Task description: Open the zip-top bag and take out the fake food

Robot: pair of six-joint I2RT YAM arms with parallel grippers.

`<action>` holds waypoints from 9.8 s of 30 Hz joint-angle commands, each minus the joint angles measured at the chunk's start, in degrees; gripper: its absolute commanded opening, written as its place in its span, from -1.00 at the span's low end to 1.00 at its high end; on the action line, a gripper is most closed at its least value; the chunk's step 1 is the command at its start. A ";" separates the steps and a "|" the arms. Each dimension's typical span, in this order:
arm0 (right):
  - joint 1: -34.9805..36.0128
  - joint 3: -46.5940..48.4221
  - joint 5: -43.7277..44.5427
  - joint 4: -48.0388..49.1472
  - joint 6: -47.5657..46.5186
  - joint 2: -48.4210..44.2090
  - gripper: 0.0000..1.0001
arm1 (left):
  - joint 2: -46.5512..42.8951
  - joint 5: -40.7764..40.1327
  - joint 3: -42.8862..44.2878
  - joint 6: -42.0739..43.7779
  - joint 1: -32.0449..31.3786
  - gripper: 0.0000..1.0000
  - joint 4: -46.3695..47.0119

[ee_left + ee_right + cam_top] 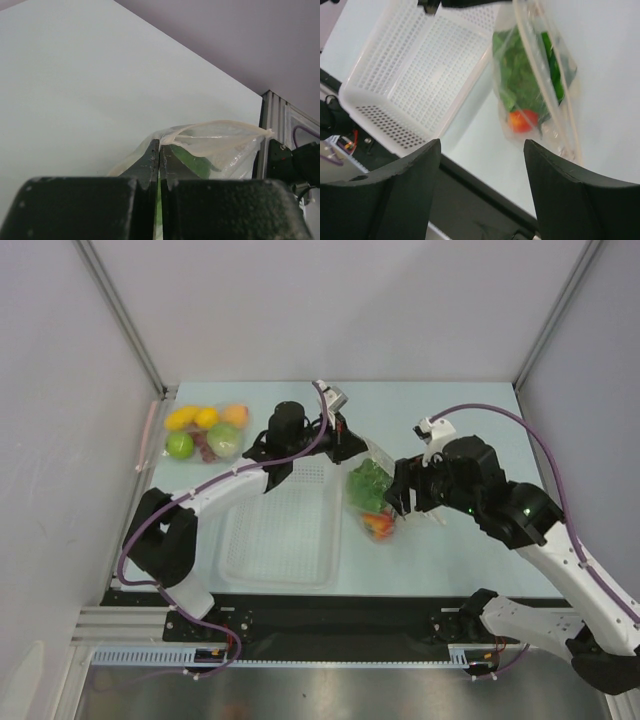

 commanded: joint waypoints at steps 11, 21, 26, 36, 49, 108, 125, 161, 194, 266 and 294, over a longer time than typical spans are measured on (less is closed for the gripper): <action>-17.91 -1.44 -11.82 15.23 -13.39 5.37 0.43 | -3.82 8.50 -1.58 4.47 -0.55 -0.99 2.52; -18.27 -7.07 -16.22 18.13 -15.24 5.99 0.40 | -3.11 8.41 -0.35 4.56 -1.07 -0.99 1.64; -18.36 -9.27 -16.05 19.89 -15.51 7.21 0.40 | -3.02 8.76 0.26 5.18 -1.51 -0.99 0.94; -20.64 -10.94 -16.22 25.07 -14.45 9.77 0.39 | -3.29 8.59 0.17 6.76 -1.87 -0.99 -0.90; -21.35 -13.93 -19.91 26.74 -14.71 11.53 0.12 | -3.20 9.02 1.05 7.11 -2.65 -1.00 -0.99; -15.11 -11.91 5.22 19.27 -2.32 2.82 -1.00 | -4.08 -21.38 14.59 4.90 -11.71 -0.72 -42.55; -10.54 -12.96 4.96 21.11 1.19 3.09 -1.00 | -12.34 -31.94 14.86 10.01 -23.84 0.30 -34.49; -10.18 -16.92 2.67 21.03 4.18 -1.48 -1.00 | 3.39 -35.54 14.32 8.96 -23.66 0.28 -31.84; -10.88 -17.53 4.34 20.77 3.66 -0.87 -1.00 | 1.11 -37.04 12.75 4.21 -24.10 -0.46 -36.68; -14.40 -21.31 3.46 19.89 3.66 -3.07 -1.00 | -11.63 -39.23 13.88 3.15 -28.76 -0.99 -36.32; -15.72 -20.52 3.73 19.36 2.87 -3.15 -1.00 | -28.15 -37.91 20.30 8.87 -24.90 -1.00 -34.65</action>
